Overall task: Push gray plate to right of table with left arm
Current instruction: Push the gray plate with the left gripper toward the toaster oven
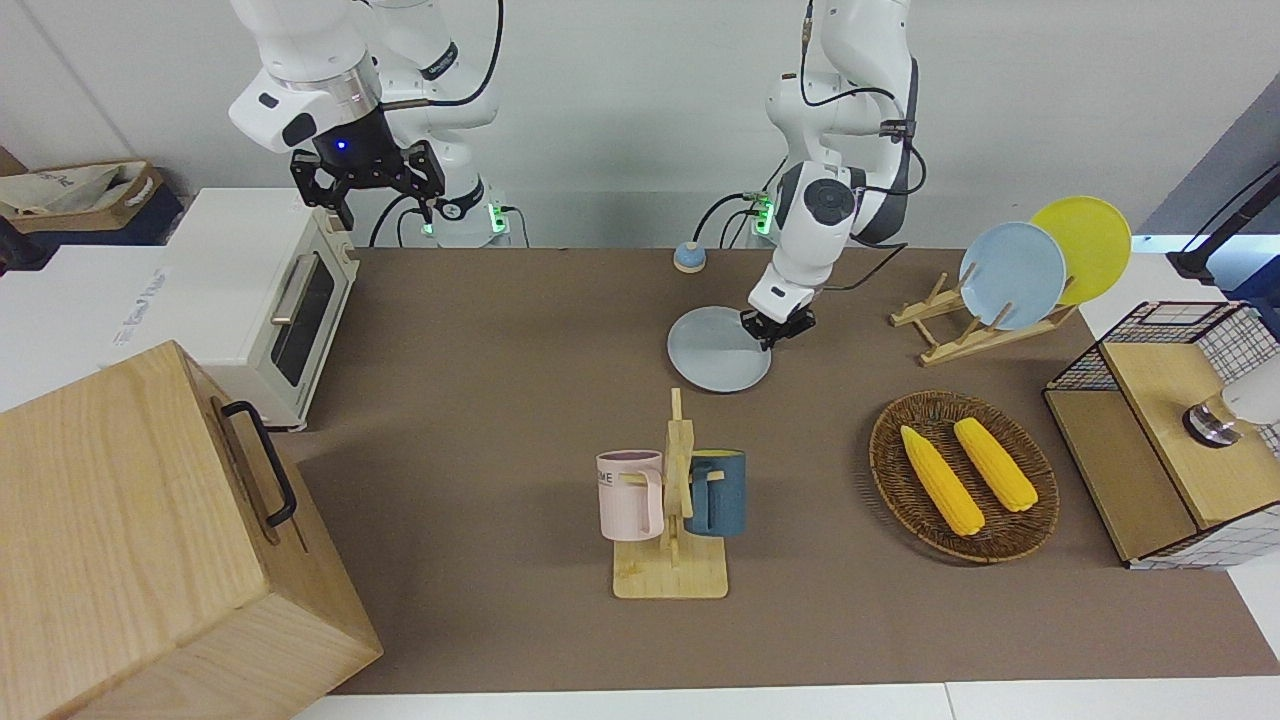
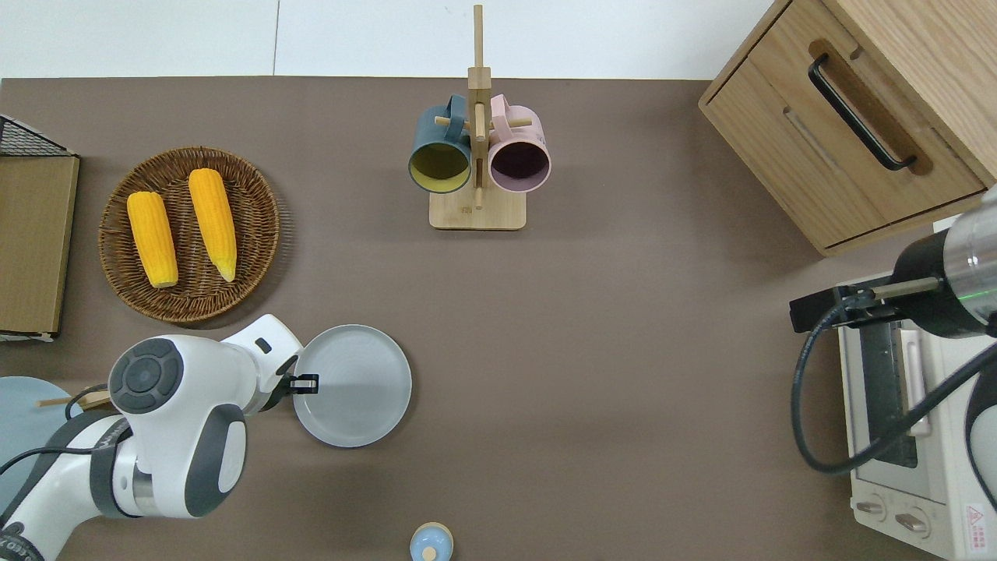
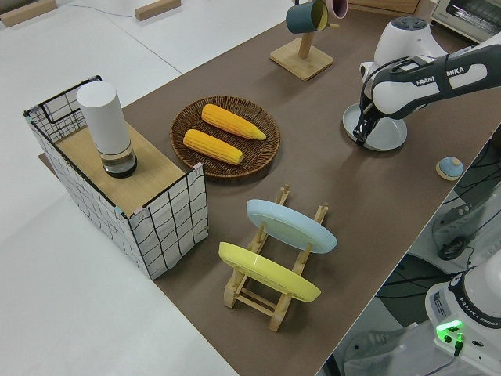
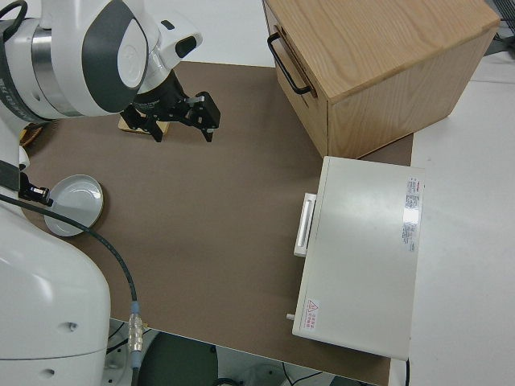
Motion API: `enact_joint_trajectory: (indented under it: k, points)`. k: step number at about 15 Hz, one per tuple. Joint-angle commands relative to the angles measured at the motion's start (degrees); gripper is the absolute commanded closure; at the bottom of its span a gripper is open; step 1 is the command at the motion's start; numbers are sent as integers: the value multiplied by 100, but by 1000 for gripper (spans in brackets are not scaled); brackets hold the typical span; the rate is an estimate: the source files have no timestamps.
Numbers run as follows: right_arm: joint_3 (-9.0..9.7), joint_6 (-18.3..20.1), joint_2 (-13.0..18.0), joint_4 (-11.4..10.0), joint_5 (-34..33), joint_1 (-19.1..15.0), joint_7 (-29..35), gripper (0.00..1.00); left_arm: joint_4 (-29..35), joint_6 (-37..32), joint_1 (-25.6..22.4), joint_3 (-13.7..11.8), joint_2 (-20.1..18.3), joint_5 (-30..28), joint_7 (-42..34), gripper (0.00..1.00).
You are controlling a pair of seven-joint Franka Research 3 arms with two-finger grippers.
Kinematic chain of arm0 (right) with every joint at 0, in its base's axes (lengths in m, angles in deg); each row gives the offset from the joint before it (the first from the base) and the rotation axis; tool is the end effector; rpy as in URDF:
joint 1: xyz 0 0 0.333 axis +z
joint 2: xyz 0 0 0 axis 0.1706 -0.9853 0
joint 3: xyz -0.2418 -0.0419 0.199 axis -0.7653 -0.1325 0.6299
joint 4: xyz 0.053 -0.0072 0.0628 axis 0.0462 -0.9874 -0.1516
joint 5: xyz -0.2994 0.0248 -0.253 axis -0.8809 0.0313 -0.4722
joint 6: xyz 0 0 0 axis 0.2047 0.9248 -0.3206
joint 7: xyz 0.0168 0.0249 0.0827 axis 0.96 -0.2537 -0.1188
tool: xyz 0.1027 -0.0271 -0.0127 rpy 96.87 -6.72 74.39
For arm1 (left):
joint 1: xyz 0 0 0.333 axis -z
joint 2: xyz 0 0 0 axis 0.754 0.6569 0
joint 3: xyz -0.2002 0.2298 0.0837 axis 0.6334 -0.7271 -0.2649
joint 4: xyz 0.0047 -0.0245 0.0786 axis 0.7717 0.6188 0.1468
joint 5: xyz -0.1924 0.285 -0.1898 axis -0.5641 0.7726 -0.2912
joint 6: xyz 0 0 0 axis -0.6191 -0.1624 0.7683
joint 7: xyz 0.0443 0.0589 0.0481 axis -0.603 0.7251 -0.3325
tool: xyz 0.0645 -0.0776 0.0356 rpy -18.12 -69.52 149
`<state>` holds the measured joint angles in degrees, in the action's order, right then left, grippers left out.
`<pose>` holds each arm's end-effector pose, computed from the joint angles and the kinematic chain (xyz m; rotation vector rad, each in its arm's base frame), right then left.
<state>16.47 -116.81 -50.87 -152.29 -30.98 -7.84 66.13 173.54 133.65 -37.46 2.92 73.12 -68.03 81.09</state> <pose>0.5308 0.0675 0.6574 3.1339 0.1505 -0.1200 0.4338 -0.1859 0.3040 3.0933 0.0296 -0.0721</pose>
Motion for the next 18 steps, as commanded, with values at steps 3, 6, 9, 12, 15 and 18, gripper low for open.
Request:
enact_joint_trajectory:
  k: [3, 6, 9, 12, 15, 18]
  points:
    - [32, 69, 43, -3, 46, -66, -15, 17, -210, 344, 977, -42, 529, -248, 979, 1000]
    - [32, 69, 43, 6, 55, -66, -15, 17, -465, 353, 1311, -42, 793, -249, 1401, 1000]
    - [32, 69, 43, 6, 46, -66, -14, 17, -790, 370, 1610, -51, 1083, -249, 1840, 1000]
    - [32, 69, 43, 6, 46, -66, -15, 17, -1141, 370, 1839, -42, 1355, -240, 2227, 1000]
    - [32, 69, 43, -3, 46, -66, -15, 17, -1537, 370, 2094, -51, 1663, -222, 2657, 1000]
    - [32, 69, 43, 6, 55, -66, -14, 17, -1888, 370, 2314, -51, 1962, -178, 2966, 1000]
